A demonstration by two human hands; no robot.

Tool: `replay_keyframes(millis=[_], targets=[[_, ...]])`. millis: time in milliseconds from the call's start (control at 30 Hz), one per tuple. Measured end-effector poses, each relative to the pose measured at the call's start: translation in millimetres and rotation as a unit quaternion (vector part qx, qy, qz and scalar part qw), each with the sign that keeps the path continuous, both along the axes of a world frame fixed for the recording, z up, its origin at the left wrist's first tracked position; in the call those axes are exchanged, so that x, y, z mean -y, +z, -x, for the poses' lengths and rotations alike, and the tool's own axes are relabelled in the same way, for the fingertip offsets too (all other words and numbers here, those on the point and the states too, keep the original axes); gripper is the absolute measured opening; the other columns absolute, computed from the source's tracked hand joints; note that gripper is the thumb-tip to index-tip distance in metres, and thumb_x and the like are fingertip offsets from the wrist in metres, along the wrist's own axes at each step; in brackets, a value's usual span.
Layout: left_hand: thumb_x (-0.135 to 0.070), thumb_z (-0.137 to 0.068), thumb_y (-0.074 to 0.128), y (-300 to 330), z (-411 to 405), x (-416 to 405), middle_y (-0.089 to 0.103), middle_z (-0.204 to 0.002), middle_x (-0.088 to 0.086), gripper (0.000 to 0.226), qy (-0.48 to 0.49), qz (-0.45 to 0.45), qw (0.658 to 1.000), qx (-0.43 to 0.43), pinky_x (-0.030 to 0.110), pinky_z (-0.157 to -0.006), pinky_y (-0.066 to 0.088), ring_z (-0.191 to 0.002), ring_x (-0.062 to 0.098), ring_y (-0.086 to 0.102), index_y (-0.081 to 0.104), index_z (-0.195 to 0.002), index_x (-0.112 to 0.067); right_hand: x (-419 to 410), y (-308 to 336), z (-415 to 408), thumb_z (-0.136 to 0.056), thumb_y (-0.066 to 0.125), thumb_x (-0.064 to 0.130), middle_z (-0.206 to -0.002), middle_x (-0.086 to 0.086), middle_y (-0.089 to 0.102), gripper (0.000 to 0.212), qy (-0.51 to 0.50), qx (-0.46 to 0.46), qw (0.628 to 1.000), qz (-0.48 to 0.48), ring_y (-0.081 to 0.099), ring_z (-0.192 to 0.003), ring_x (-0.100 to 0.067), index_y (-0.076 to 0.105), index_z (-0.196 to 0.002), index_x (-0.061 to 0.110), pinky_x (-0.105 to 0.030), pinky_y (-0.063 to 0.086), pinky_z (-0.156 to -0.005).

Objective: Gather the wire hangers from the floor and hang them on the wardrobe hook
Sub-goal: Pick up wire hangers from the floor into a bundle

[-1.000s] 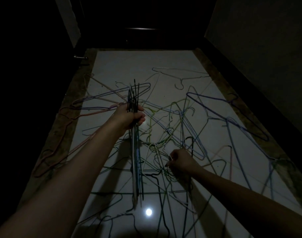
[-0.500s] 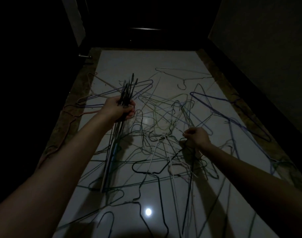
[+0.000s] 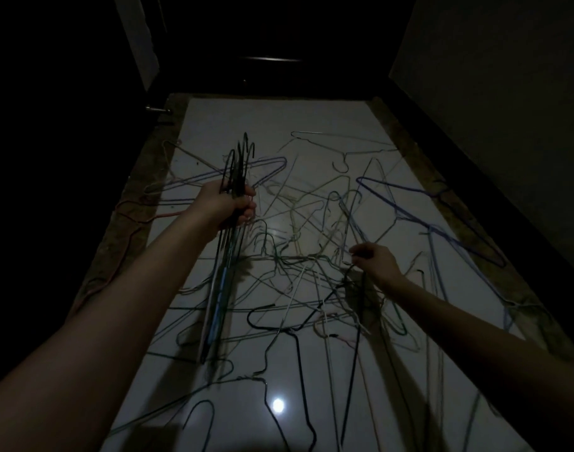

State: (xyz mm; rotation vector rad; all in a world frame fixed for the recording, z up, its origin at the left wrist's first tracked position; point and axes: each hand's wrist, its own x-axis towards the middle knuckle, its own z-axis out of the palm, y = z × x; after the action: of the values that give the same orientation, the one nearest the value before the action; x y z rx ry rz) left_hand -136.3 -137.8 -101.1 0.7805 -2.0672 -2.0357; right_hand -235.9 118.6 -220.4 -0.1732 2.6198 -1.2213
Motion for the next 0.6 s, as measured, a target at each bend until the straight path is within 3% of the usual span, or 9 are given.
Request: replay_keyframes(millis=[100,200,267,333,467,600], targets=[[0.009,-0.090,0.049,1.1,-1.2,-1.1,0.056,-0.071,0.011,0.022,-0.004,0.020,1.000,0.007,0.013,-0.041,0.044,-0.039,0.003,0.054,0.055,-0.079,-0.009,15.3,9.4,-19.4,-0.088,0.060,0.003,-0.101,-0.014,0.067,0.016,0.081,0.021,0.997,0.002,0.063,-0.091,-0.019,0.066,-0.102,-0.001,-0.023,0.051,-0.078],[0.009,-0.090,0.049,3.3,-3.3,-2.1,0.056,-0.071,0.011,0.023,-0.009,0.020,1.000,0.008,0.013,-0.042,0.045,-0.039,0.004,0.055,0.056,-0.078,-0.010,29.1,4.0,-57.3,-0.089,0.058,0.003,-0.085,-0.002,0.061,0.020,0.183,0.153,0.971,0.011,0.060,-0.065,-0.001,0.060,-0.109,0.001,-0.010,0.049,-0.054],[0.008,-0.090,0.049,4.9,-4.5,-1.3,0.057,-0.072,0.011,0.022,-0.013,0.014,1.000,0.009,0.014,-0.043,0.045,-0.040,0.005,0.055,0.056,-0.079,-0.010,40.0,-12.2,-79.1,-0.086,0.063,0.008,-0.094,-0.001,0.059,0.032,0.247,0.184,0.950,-0.039,0.057,-0.072,-0.004,0.057,-0.118,0.008,-0.012,0.047,-0.060],[0.007,-0.091,0.048,5.7,-6.2,0.3,0.057,-0.072,0.011,0.021,-0.019,0.010,1.000,0.011,0.015,-0.043,0.045,-0.042,0.006,0.056,0.056,-0.080,-0.010,52.8,-29.0,-91.0,-0.082,0.069,0.015,-0.103,-0.004,0.057,0.042,0.306,0.145,0.935,-0.105,0.052,-0.088,-0.010,0.055,-0.122,0.012,-0.019,0.043,-0.073],[0.006,-0.092,0.048,5.9,-12.0,5.9,0.057,-0.071,0.010,0.022,-0.016,0.022,0.999,0.021,0.016,-0.044,0.045,-0.049,0.010,0.056,0.056,-0.080,-0.010,72.6,-32.2,-86.1,-0.084,0.063,0.007,-0.104,-0.012,0.066,0.011,0.253,0.091,0.957,-0.105,0.061,-0.091,-0.020,0.063,-0.093,0.013,-0.022,0.044,-0.070],[0.005,-0.092,0.048,6.7,-18.4,14.6,0.058,-0.072,0.009,0.023,-0.014,0.029,0.999,0.026,0.018,-0.048,0.045,-0.055,0.012,0.056,0.057,-0.079,-0.012,71.2,-8.3,-55.2,-0.089,0.046,-0.006,-0.083,-0.014,0.063,0.025,0.143,0.084,0.986,0.012,0.062,-0.080,-0.029,0.057,-0.075,0.013,-0.038,0.053,-0.072]])
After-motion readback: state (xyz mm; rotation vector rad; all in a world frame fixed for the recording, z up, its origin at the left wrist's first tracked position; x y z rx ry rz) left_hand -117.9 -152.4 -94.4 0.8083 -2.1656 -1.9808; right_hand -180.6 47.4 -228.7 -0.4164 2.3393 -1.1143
